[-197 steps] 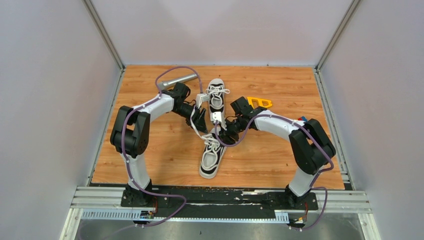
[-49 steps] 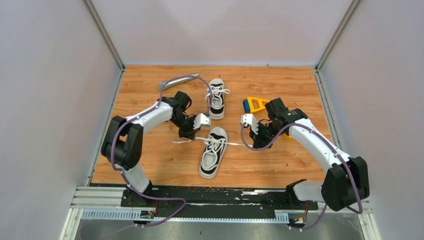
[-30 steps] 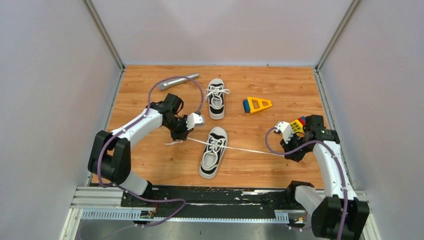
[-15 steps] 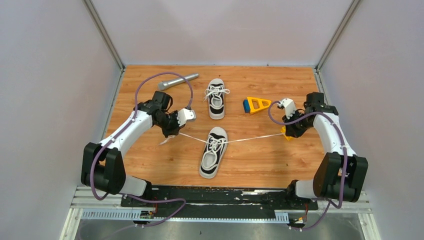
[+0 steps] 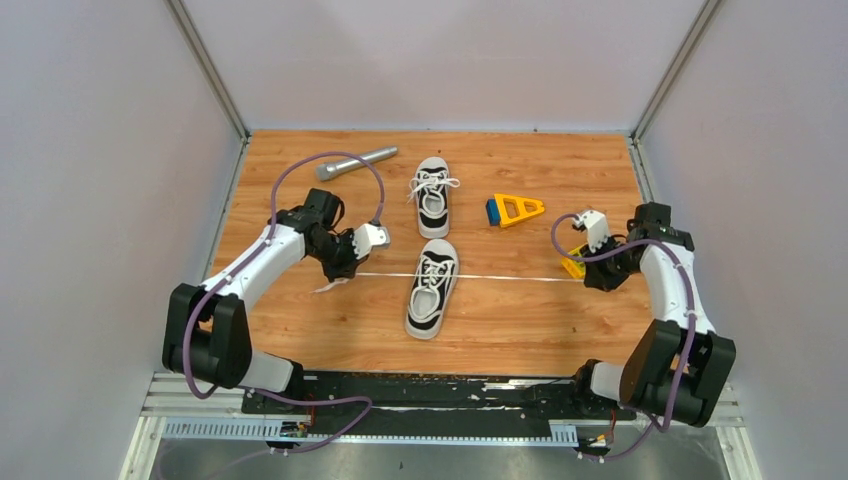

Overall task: Tie the shoes
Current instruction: Tie the shoelace on the shoe.

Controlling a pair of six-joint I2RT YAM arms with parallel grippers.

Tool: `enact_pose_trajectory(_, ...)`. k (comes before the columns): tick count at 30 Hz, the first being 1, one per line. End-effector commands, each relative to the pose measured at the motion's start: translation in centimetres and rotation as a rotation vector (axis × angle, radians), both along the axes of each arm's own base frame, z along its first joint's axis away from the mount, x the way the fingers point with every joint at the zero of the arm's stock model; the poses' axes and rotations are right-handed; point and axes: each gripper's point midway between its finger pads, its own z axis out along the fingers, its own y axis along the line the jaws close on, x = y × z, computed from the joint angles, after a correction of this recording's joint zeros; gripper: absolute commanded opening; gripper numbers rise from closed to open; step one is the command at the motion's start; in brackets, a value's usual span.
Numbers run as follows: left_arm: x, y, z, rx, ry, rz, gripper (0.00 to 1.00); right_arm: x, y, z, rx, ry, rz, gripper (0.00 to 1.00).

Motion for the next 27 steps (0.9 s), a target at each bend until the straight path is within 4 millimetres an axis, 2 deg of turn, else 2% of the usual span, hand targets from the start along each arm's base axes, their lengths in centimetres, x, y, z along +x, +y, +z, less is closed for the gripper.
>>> enact_pose_trajectory(1,0.6,0.1,0.9,-0.018,0.000,0.006,0.00,-2.8,2.2,0.7,0.074,-0.017,0.118,0.04)
enact_pose_trajectory(4,1.0,-2.2,1.7,-0.126,0.038,0.006,0.00,-3.8,5.5,2.5,0.162,-0.077,0.252,0.18)
enact_pose_trajectory(5,1.2,-3.0,2.3,-0.164,0.049,0.007,0.00,-3.9,6.6,3.3,0.184,-0.102,0.292,0.26)
enact_pose_trajectory(8,1.4,-4.8,2.1,-0.208,0.100,-0.006,0.00,-3.4,10.0,5.2,0.243,-0.173,0.413,0.49)
enact_pose_trajectory(11,1.9,-6.5,2.1,-0.234,0.119,-0.017,0.00,-2.8,14.3,5.7,0.307,-0.192,0.531,0.59)
enact_pose_trajectory(14,2.3,-7.5,1.4,-0.232,0.154,-0.011,0.00,-1.3,18.1,5.4,0.376,-0.179,0.592,0.61)
enact_pose_trajectory(17,3.1,-8.0,1.5,-0.240,0.166,0.024,0.00,0.4,21.5,4.8,0.433,-0.186,0.638,0.61)
enact_pose_trajectory(19,3.3,-8.3,1.8,-0.251,0.171,0.030,0.00,0.8,23.5,4.2,0.445,-0.188,0.711,0.61)
enact_pose_trajectory(23,3.2,-8.6,2.1,-0.265,0.199,0.047,0.00,2.3,26.4,1.2,0.418,-0.139,0.809,0.58)
enact_pose_trajectory(27,2.7,-9.0,2.3,-0.293,0.247,0.069,0.00,3.3,28.1,-1.0,0.404,-0.099,0.848,0.57)
